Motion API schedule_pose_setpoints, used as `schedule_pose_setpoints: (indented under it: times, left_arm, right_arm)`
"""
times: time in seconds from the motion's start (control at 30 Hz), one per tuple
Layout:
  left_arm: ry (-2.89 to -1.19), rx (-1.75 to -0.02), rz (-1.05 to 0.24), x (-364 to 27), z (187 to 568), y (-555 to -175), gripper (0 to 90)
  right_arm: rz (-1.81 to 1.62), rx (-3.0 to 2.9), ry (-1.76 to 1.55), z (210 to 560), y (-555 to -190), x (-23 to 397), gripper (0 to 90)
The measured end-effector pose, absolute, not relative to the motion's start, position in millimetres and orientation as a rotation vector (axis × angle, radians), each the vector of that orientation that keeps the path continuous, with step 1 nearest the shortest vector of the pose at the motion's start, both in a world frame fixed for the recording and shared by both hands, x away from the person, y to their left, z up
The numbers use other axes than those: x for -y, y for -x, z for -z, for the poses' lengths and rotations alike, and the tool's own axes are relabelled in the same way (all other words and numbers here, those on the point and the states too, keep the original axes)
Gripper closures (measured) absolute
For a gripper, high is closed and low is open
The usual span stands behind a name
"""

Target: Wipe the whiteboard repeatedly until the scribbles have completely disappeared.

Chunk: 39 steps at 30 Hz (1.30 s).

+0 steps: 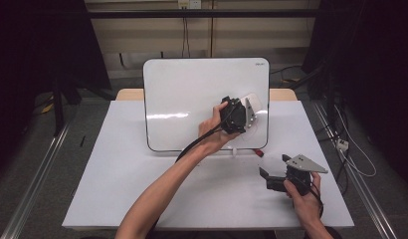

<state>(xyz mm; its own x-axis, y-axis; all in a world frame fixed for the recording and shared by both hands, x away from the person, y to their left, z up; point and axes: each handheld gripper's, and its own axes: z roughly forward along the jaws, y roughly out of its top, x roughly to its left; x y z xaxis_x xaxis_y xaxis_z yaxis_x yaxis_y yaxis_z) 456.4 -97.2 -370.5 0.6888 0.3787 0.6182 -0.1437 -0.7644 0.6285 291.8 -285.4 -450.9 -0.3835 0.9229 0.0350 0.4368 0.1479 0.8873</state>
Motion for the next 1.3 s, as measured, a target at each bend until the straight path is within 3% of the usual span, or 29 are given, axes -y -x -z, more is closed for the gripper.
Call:
schedule_pose_setpoints:
  times: [0.4,0.87,1.3]
  left_arm:
    - [-2.182,-0.235,-1.063,100.6,368.5,-458.4,31.1]
    - [-2.253,-0.069,-1.066,113.6,400.1,-429.7,31.0]
    - [-2.282,0.021,-1.046,102.9,421.4,-411.4,31.1]
  right_arm:
    - [-1.183,-1.897,-1.292,451.1,-292.4,284.8,5.6]
    - [-1.188,-1.896,-1.295,450.8,-292.3,284.0,5.6]
    - [-1.189,-1.895,-1.296,450.4,-291.5,283.4,5.5]
